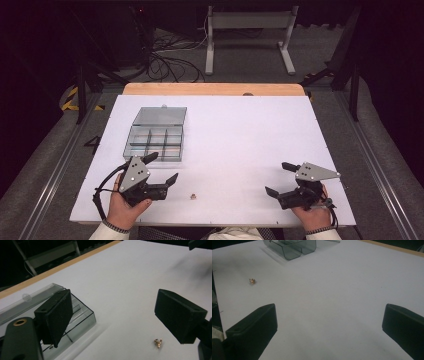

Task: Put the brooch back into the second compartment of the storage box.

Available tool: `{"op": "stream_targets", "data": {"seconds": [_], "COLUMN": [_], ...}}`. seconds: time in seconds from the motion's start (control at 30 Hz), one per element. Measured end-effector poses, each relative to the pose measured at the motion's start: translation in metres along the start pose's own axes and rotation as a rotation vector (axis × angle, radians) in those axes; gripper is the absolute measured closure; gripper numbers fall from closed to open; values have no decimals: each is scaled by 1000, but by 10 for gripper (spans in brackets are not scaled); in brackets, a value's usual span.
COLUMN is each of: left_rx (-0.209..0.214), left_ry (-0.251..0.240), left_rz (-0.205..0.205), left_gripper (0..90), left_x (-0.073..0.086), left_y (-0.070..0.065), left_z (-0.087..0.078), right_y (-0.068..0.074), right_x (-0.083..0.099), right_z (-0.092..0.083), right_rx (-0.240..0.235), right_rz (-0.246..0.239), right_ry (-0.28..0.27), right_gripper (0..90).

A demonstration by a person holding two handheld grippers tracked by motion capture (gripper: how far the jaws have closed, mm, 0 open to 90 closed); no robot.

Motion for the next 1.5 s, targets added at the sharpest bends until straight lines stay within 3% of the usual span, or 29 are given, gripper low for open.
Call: {"op": "stream_targets", "data": {"seconds": [0.2, 0.37, 0.47, 0.7, 0.83, 1.3, 1.5], "left_rx": [28, 114, 122, 146, 184, 227, 233], "left_ry": [-1, 21, 32, 79, 120, 234, 279], "left_rz": [-20, -77, -78, -54, -40, -14, 21], "left_gripper": [153, 167, 181, 223, 224, 236, 251], "left_x": [-1, -3, -3, -3, -3, 0, 2], "left_y": [-1, 0, 0, -5, -9, -19, -25], "left_z": [1, 3, 4, 11, 17, 34, 40], "right_y": [0, 0, 1, 1, 1, 2, 2], "right_x": [0, 0, 0, 0, 0, 0, 0], "right_z": [0, 0, 0, 0, 0, 1, 0], "right_rx": [-9, -14, -18, -21, -22, -25, -25], "right_rz": [-1, 1, 2, -1, -2, -3, -2], "right_ry": [-3, -3, -2, -2, 0, 4, 3], "right_gripper": [5, 5, 5, 5, 5, 5, 5]}}
Point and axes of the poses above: each handheld gripper's, and its own axes: z roughly forward along the jaws, x roughly out of its underside, y roughly to its left, the point moved 1 cm from there along z, roughly forward along the jaws
